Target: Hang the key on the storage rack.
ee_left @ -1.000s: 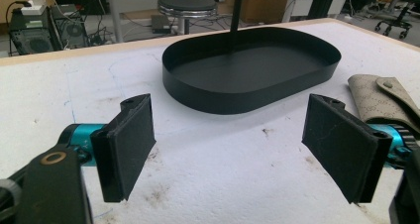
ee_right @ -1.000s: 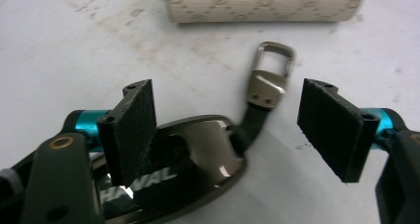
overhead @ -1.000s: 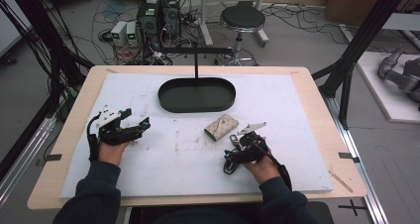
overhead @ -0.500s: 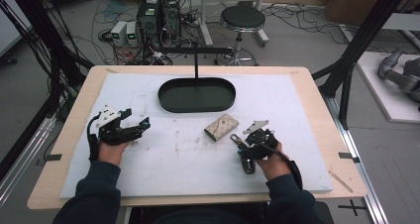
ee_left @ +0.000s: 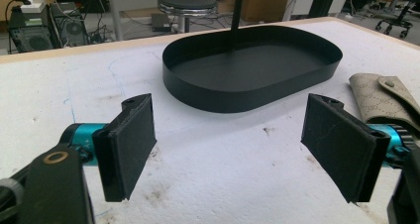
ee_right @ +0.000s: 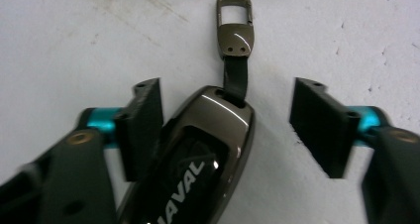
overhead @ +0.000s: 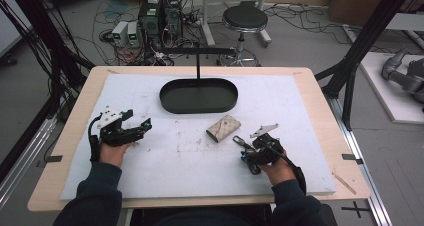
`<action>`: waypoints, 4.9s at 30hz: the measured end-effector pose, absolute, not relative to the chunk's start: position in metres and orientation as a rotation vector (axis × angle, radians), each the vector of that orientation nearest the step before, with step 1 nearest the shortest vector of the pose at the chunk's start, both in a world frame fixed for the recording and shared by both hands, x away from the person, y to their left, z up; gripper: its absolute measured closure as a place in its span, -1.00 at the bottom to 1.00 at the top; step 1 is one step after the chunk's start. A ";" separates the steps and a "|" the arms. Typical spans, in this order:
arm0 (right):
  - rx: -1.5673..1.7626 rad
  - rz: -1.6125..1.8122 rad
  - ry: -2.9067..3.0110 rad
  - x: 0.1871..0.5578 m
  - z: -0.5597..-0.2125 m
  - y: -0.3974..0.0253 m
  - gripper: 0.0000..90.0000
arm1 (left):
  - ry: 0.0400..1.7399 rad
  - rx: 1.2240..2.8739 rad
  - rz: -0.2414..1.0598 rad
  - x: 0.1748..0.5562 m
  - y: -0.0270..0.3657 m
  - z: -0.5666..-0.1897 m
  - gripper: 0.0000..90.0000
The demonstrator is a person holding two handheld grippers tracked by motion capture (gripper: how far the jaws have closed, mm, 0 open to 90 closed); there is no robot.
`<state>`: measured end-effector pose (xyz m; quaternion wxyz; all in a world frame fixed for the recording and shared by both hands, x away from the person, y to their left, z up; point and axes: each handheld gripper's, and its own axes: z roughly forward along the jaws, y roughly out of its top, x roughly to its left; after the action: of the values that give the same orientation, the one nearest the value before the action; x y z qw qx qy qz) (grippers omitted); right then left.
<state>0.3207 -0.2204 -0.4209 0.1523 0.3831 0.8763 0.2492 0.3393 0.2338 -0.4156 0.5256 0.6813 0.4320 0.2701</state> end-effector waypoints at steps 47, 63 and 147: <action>1.166 0.818 2.361 0.329 -0.404 -0.230 0.10 | 1.043 1.631 0.635 0.341 0.234 -0.417 -0.53; 1.086 1.046 2.191 0.380 -0.327 -0.217 0.10 | 1.050 1.636 0.626 0.343 0.234 -0.419 -0.52; 1.249 0.914 2.087 0.518 -0.317 -0.190 0.09 | 1.048 1.633 0.605 0.344 0.237 -0.420 -0.52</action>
<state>0.5178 -0.1905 -0.3172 0.2685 0.4631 0.7737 0.3389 0.3442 0.2367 -0.4200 0.5266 0.6830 0.4383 0.2532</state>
